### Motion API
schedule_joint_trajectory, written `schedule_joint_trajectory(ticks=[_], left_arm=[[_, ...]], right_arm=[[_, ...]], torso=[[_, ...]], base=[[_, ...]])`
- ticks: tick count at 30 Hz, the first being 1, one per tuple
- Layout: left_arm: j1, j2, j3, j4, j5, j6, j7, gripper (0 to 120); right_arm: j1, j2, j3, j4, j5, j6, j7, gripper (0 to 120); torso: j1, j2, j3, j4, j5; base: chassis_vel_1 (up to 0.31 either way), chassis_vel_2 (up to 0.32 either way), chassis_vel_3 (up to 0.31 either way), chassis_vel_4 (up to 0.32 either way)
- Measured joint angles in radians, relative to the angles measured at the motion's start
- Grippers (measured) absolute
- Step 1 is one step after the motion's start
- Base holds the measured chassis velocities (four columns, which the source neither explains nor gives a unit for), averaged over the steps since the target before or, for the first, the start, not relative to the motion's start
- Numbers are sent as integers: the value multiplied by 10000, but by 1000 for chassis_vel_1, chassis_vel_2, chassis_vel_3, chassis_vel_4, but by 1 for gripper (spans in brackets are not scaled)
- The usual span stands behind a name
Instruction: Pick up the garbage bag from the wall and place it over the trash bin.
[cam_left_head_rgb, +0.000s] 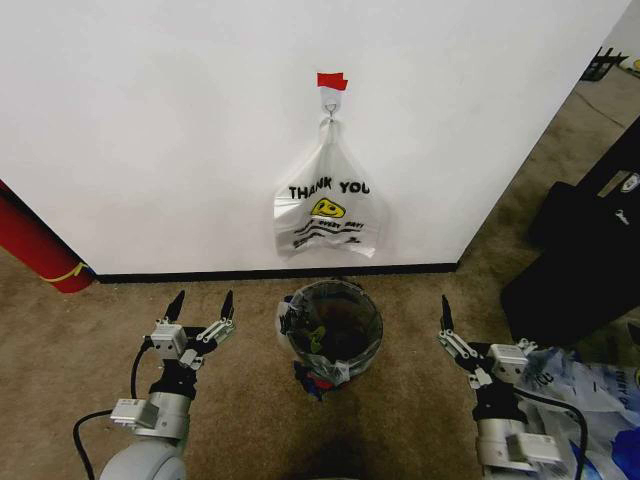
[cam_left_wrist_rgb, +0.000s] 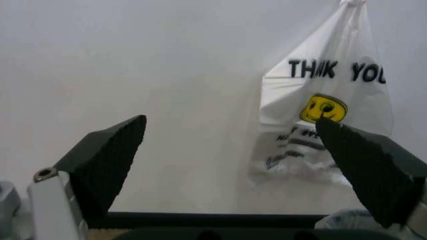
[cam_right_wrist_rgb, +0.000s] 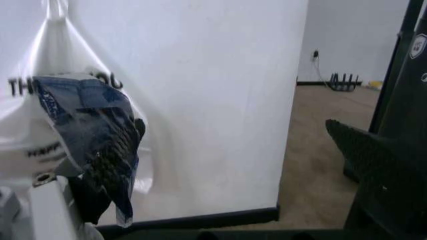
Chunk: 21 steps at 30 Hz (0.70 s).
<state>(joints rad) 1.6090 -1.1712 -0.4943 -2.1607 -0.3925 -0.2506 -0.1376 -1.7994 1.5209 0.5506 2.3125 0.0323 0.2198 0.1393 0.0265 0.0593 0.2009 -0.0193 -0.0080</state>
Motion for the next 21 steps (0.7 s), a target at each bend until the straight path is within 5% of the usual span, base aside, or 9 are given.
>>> schedule_joint_trajectory(ticks=[21], left_arm=[[326,-83,-357,-164,108,27,-189,100]], right_arm=[[18,-193,-131,331,449,-859,46,100]], torso=[[1,0,0,0,-1]], base=[[0,0,0,0]])
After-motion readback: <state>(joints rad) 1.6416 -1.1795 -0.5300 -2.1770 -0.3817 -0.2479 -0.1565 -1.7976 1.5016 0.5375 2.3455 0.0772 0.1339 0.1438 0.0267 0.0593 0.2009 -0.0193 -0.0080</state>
